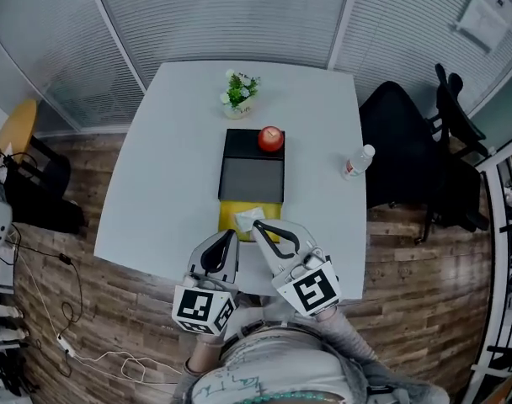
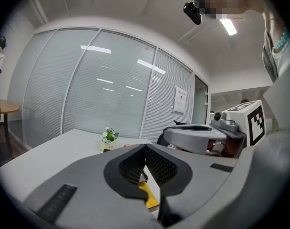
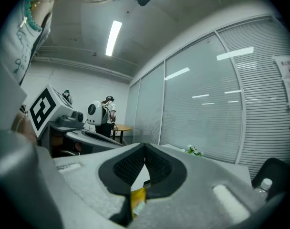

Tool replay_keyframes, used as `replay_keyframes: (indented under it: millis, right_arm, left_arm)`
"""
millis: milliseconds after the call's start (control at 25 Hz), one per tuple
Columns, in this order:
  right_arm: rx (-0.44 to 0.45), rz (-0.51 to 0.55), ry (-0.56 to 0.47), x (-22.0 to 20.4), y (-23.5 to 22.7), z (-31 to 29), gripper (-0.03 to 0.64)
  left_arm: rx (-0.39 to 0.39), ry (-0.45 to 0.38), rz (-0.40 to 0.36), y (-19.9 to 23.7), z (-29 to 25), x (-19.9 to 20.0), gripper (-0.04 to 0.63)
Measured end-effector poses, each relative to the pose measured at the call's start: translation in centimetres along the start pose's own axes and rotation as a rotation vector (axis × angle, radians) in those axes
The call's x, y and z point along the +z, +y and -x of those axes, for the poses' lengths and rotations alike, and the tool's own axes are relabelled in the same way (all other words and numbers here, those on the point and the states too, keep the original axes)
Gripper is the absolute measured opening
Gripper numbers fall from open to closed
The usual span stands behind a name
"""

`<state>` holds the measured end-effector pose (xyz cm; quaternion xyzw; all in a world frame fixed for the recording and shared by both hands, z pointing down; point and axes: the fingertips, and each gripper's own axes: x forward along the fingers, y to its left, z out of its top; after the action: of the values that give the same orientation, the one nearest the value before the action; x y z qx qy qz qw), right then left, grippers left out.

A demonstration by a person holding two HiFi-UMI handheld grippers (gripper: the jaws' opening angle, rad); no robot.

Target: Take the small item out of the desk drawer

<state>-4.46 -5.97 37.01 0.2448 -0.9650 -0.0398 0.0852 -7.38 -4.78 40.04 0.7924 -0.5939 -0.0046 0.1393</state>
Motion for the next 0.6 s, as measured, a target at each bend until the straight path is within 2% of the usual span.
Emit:
replay_keyframes:
  millis: [160, 600]
  right_arm:
    - [-0.076, -0.011, -0.001, 0.7, -0.3, -0.6, 0.003]
    - [-0.21, -0.001, 0.036, 1.4, 0.4, -3.2, 0.003]
  left_arm:
    - [-0.07, 0.01, -0.01, 0.6, -0.3, 0.8, -0.002]
    - [-0.227, 0.027, -0.022, 3.3, -0.4, 1.8, -0.002]
